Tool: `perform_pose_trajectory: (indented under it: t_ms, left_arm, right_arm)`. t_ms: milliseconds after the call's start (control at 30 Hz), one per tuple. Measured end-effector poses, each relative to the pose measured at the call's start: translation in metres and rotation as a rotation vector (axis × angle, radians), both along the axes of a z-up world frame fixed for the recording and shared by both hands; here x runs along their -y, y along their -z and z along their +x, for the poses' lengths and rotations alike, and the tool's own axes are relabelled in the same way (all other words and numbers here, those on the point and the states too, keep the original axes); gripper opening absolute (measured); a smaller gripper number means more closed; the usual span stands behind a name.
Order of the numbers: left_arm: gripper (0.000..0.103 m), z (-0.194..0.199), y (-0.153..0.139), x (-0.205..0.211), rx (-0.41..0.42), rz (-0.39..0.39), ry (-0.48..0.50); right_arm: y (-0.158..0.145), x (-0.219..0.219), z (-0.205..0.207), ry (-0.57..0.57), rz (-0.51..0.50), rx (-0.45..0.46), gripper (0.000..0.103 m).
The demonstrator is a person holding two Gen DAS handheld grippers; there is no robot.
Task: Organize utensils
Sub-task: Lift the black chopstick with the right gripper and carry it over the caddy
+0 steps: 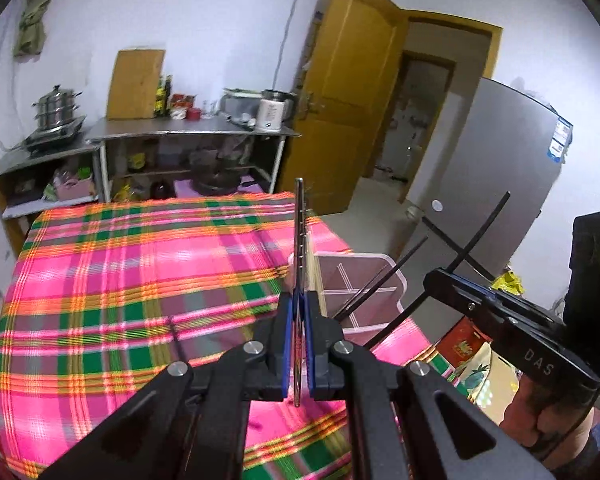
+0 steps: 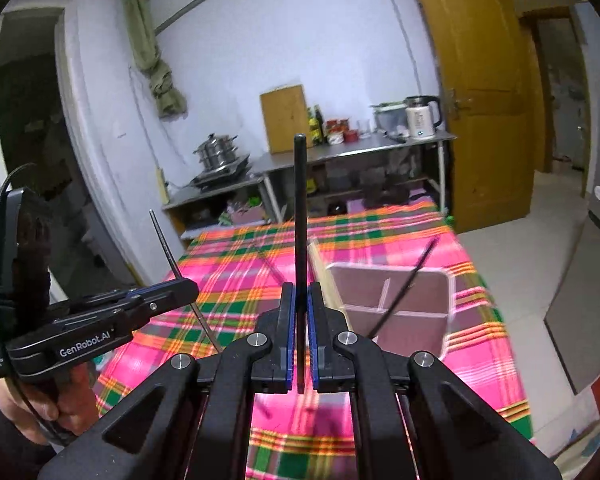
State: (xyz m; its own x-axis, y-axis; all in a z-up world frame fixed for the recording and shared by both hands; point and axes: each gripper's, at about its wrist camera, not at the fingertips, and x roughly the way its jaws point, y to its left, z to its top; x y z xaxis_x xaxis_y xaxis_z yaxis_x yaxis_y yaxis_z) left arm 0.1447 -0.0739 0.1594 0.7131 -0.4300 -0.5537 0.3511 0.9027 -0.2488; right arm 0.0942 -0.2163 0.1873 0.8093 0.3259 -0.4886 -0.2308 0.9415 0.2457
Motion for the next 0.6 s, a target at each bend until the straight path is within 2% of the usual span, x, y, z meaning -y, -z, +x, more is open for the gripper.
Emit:
perform_pose_trajectory:
  t_ms: [300,600]
  left_arm:
    - [0.006,0.039,-0.019,0.035,0.025,-0.020,0.030]
    - [0.006,0.068,0.004,0.047,0.011,-0.026,0.027]
  right_arm:
    - [-0.021,0.029,0.016,0.069,0.018,0.045,0.005]
    - [-0.011,0.032,0.037,0.089,0.008,0.038,0.005]
